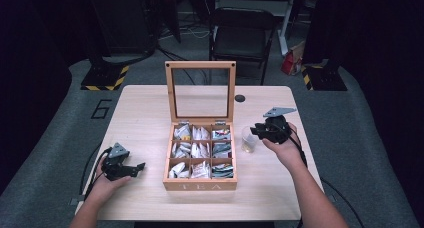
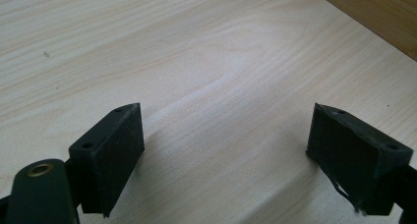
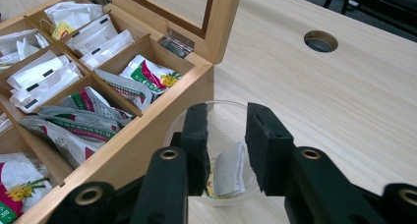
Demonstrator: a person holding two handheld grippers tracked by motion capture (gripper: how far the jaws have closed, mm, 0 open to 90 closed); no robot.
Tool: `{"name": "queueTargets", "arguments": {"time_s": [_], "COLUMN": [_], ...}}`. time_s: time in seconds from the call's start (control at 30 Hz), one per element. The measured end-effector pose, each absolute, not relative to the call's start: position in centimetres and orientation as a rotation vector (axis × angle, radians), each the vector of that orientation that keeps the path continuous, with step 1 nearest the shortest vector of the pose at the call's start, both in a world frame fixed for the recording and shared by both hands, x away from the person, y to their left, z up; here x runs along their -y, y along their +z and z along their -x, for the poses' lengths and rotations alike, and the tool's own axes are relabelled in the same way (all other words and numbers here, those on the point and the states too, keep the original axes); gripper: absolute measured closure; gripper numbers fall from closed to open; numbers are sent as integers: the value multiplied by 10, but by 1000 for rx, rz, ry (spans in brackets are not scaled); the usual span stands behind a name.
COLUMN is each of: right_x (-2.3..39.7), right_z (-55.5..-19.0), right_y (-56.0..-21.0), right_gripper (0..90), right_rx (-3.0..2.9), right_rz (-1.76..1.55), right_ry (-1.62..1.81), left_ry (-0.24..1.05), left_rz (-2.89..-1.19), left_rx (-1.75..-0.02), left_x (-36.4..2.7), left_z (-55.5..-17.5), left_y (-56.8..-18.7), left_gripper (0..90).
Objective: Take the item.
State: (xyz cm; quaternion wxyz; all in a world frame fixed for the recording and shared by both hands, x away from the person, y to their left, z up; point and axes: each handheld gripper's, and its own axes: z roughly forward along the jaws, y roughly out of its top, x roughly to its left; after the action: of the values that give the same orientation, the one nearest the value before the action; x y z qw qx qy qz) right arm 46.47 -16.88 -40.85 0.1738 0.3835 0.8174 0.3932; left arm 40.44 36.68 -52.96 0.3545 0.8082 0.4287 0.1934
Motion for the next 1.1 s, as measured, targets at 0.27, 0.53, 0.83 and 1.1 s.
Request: {"name": "queueTargets", "arguments": {"time_s": [0.27,0.53,0.83,1.1], "right_x": [173,182,194,198], "right_z": [-459,-445,-429,-423], "right_y": [-404,-407,-418,-432], "right_gripper": [521,384,310,297], "right_rx": [-2302,-2280,-2256,-2252], "right_rz": [-1093,-1107,-1152,-1170], "right_ry": [1127,1148,1140,1126], "left_ry": [500,500,499,497], "left_rz": [-2089,-2086,-2088,-2086], "left_rx": [-1108,-1109,-1110,-1112], "left_x": [-367,-367,-367,-366], "left_z": [-404,-404,-404,-404], "left_y": [-530,-530,-530,-530], "left_gripper": [135,135,135,135]}}
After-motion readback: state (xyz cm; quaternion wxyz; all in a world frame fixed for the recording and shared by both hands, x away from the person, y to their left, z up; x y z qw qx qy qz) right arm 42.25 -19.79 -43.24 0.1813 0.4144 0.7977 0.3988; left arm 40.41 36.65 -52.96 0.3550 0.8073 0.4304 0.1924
